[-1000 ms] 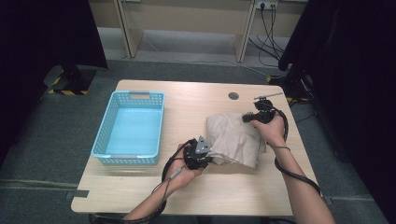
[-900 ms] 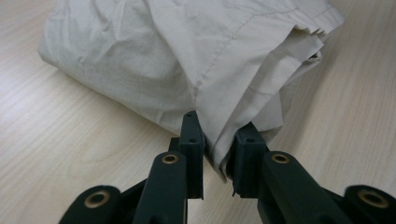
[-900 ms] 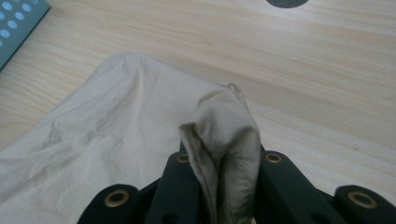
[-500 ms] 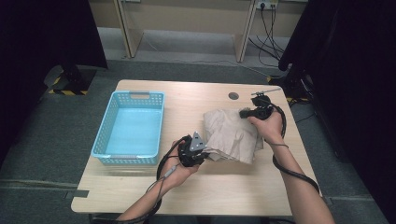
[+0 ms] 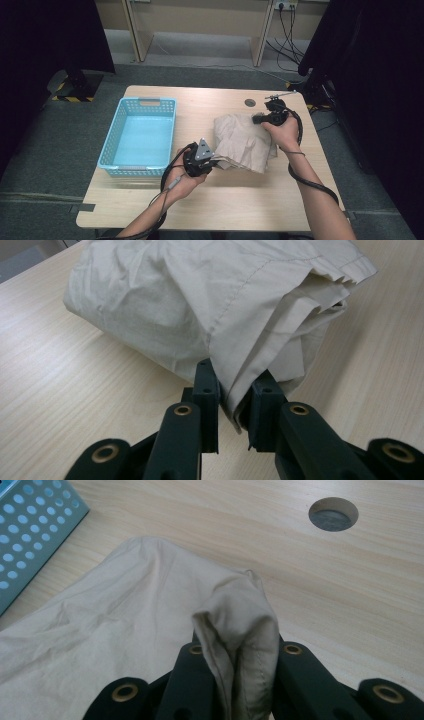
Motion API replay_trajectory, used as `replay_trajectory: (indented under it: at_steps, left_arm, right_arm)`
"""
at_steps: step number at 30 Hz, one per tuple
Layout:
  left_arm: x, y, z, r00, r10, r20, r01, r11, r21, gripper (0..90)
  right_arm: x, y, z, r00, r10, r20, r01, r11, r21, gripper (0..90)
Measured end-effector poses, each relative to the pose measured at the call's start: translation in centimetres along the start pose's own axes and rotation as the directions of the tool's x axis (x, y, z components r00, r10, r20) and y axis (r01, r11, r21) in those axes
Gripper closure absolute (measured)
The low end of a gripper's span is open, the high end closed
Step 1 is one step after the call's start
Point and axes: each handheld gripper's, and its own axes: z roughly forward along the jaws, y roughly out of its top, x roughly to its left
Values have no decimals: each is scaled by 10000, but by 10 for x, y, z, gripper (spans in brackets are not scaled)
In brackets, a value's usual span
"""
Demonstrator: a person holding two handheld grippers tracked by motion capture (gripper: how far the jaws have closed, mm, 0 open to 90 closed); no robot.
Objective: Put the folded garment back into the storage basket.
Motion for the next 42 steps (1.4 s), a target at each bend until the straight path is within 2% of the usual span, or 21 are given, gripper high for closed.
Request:
replay_trajectory:
  at_steps: [27,42]
  left_arm:
    - [12,3,-21,9994,77,-325,-83,9998,-166,811]
    - [19,3,-31,9991,-149,-387,139,9996,-248,866]
  right_arm:
    - [16,15,-4,9997,-181,-138,177,9993,-320,844]
    - [25,23,-4,9992,-325,-238,314,9985,-443,845]
